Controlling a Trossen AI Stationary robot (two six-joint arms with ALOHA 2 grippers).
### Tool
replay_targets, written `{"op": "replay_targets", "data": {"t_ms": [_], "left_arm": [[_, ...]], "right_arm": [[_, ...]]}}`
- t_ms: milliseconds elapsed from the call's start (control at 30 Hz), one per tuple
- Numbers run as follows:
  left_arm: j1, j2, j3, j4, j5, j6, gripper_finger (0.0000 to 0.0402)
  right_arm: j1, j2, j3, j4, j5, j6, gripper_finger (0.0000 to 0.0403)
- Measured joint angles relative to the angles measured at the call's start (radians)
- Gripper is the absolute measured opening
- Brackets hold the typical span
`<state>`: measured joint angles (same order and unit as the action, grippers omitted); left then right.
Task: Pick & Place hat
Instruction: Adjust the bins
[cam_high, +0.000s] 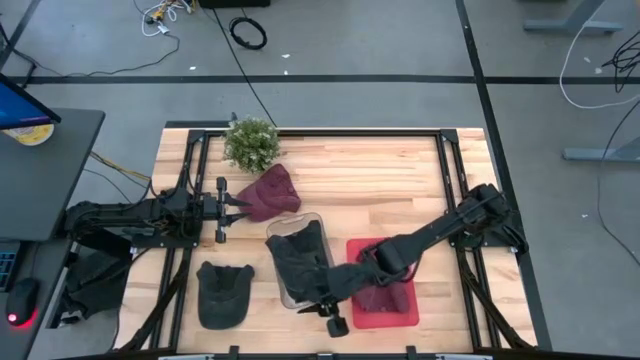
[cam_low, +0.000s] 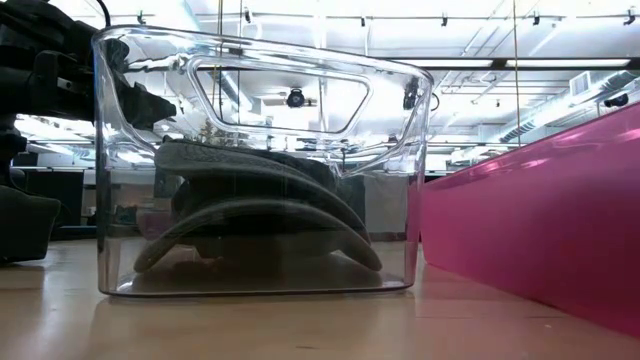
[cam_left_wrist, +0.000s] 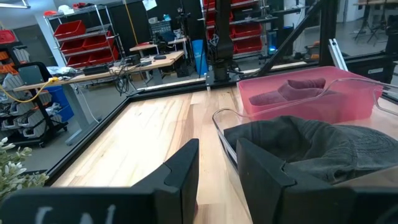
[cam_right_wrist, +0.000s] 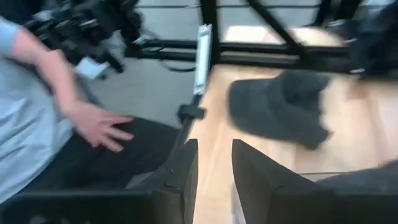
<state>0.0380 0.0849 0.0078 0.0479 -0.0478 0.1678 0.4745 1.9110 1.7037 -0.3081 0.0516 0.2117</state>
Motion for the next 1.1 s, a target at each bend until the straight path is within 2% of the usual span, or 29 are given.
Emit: {"op": "replay_targets", "data": {"t_ms": [100,200,300,533,767,1100], "left_arm": [[0.000,0.000,0.000,0.000,0.000,0.000,0.0115],[0.000,0.000,0.000,0.000,0.000,0.000,0.0115],[0.000,0.000,0.000,0.000,0.000,0.000,0.0115],[0.000,0.000,0.000,0.001,0.000,0.000,0.0115],[0.000,0.000,0.000,-0.004,0.000,0.000,0.0115],[0.000,0.018,0.000,-0.008,0.001,0.000,0.0115]], "right_arm": [[0.020,0.004,0.038,-0.082,0.100,0.050,0.0103],[0.028,0.010,0.050,-0.182,0.144,0.148,0.0103],[0.027,0.026,0.049,-0.264,0.122,0.202,0.0103],[0.011,0.115,0.049,-0.248,-0.005,0.266,0.0103],[-0.001,0.148,0.050,-0.260,0.045,0.277,0.0103],[0.007,0.198,0.049,-0.227,0.046,0.304,0.0103]]}}
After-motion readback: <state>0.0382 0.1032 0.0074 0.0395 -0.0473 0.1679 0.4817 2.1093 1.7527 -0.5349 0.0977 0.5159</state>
